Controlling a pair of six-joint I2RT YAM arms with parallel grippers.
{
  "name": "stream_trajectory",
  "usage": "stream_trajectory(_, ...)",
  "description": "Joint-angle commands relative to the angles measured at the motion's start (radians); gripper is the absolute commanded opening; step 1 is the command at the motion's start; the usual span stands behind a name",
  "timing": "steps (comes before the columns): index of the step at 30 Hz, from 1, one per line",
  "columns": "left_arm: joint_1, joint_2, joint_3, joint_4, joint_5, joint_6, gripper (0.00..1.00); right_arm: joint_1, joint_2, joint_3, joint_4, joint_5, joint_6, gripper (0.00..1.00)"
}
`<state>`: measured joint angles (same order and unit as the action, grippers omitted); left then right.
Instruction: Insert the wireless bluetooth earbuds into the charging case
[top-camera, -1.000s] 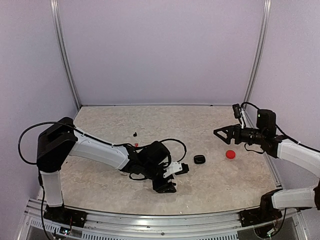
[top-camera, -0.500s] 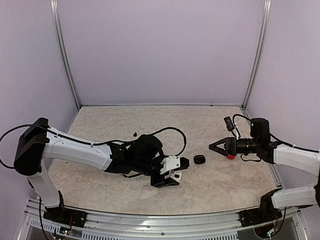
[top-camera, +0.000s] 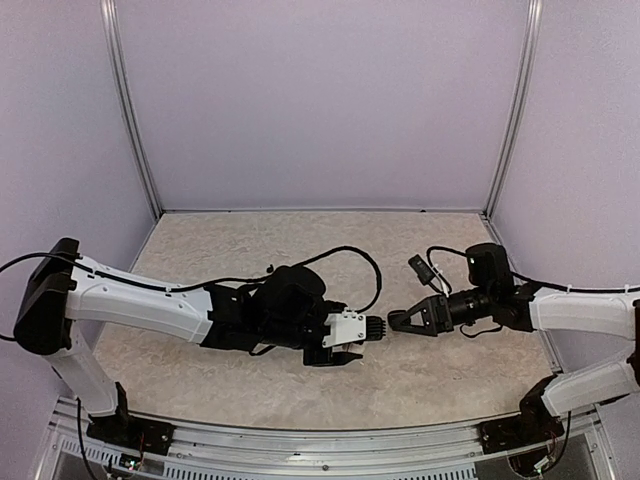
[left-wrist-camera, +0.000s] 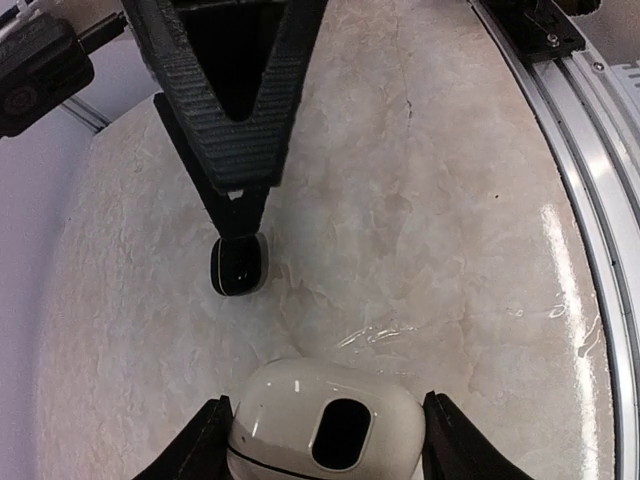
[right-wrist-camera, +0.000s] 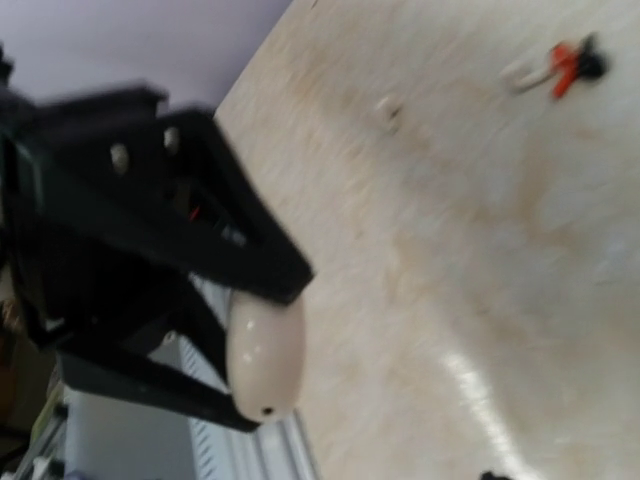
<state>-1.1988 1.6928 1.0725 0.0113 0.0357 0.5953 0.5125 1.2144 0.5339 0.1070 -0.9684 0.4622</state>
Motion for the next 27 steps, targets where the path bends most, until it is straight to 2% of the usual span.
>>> stream_trajectory(1, -0.014, -0.053, 0.026, 0.012, -0.033, 0.040, 0.37, 0.079, 0.033, 0.056, -0.015, -0.020, 0.011, 0.67)
stream_trajectory(13, -0.051, -0.059, 0.020, 0.027, -0.071, 0.067, 0.37, 0.201, 0.147, 0.109, 0.100, -0.007, 0.080, 0.58)
stream_trajectory(21, -0.067, -0.055, 0.015, 0.031, -0.093, 0.081, 0.37, 0.231, 0.182, 0.117, 0.127, -0.012, 0.092, 0.45)
stream_trajectory(27, -0.071, -0.051, 0.014, 0.039, -0.118, 0.083, 0.37, 0.231, 0.192, 0.118, 0.137, -0.030, 0.098, 0.28)
